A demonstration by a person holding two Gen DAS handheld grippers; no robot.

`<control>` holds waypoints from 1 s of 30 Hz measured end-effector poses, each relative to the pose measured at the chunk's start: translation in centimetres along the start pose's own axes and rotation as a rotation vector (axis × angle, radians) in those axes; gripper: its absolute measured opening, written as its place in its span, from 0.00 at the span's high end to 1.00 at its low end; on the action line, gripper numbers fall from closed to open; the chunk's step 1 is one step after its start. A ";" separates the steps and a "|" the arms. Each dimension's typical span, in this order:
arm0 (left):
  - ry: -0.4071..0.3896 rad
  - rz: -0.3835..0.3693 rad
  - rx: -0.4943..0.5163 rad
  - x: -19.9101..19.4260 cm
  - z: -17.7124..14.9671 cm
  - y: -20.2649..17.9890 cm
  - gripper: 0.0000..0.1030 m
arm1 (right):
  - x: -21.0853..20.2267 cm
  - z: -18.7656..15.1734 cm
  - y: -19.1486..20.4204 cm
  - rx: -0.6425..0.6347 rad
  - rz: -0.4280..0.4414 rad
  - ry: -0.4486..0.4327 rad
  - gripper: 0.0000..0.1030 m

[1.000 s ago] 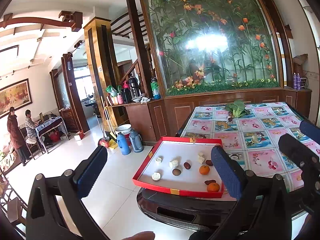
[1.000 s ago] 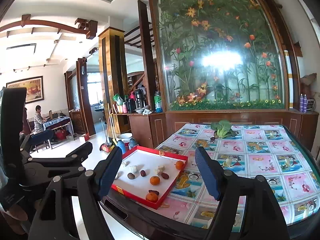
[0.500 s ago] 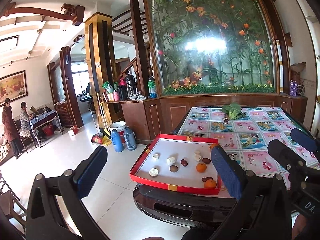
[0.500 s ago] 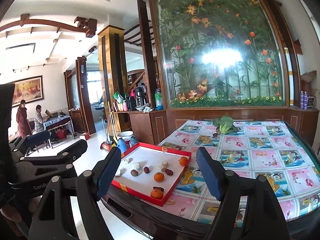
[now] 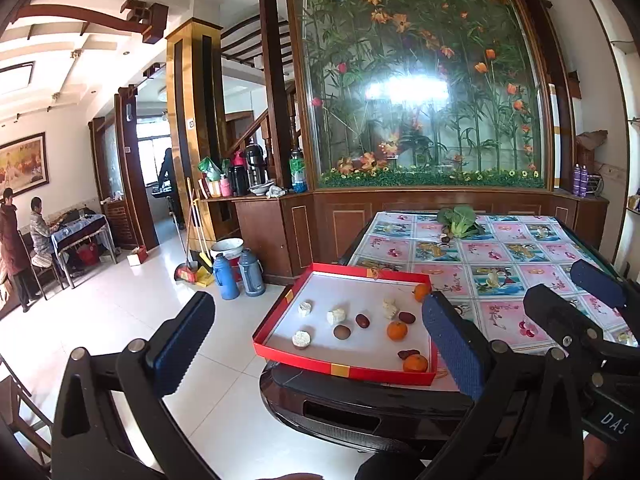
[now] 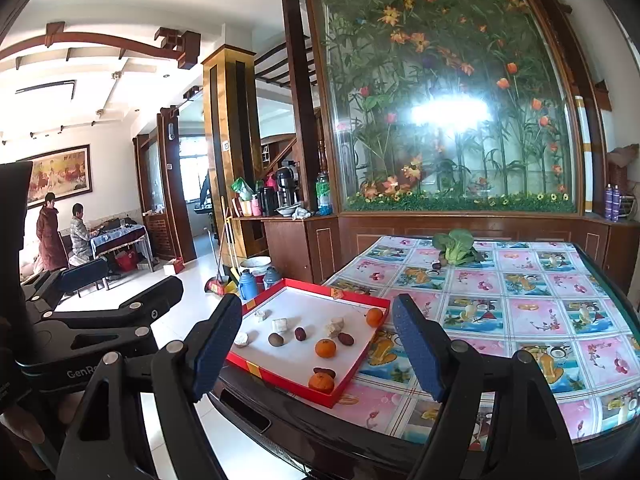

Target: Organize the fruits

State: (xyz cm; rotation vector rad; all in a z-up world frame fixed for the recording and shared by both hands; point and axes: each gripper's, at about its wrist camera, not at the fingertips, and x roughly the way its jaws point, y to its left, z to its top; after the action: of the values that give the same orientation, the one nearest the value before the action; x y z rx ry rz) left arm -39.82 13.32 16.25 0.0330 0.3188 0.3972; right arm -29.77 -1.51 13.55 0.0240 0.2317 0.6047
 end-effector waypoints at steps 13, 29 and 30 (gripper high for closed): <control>0.000 0.020 -0.007 0.0 -0.2 0.3 0.00 | -0.2 0.2 -0.1 -0.005 -0.002 -0.007 0.25; -0.015 -0.003 -0.046 -0.5 -0.3 1.0 0.00 | -0.6 0.3 -0.1 -0.002 -0.009 -0.010 0.25; -0.019 0.001 -0.043 -0.6 -0.4 1.0 0.00 | -0.6 0.4 -0.1 0.000 -0.009 -0.009 0.25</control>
State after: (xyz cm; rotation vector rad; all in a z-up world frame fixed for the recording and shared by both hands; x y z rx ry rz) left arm -40.81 14.02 16.17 -0.0052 0.2914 0.4049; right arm -30.17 -1.91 14.06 0.0259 0.2230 0.5951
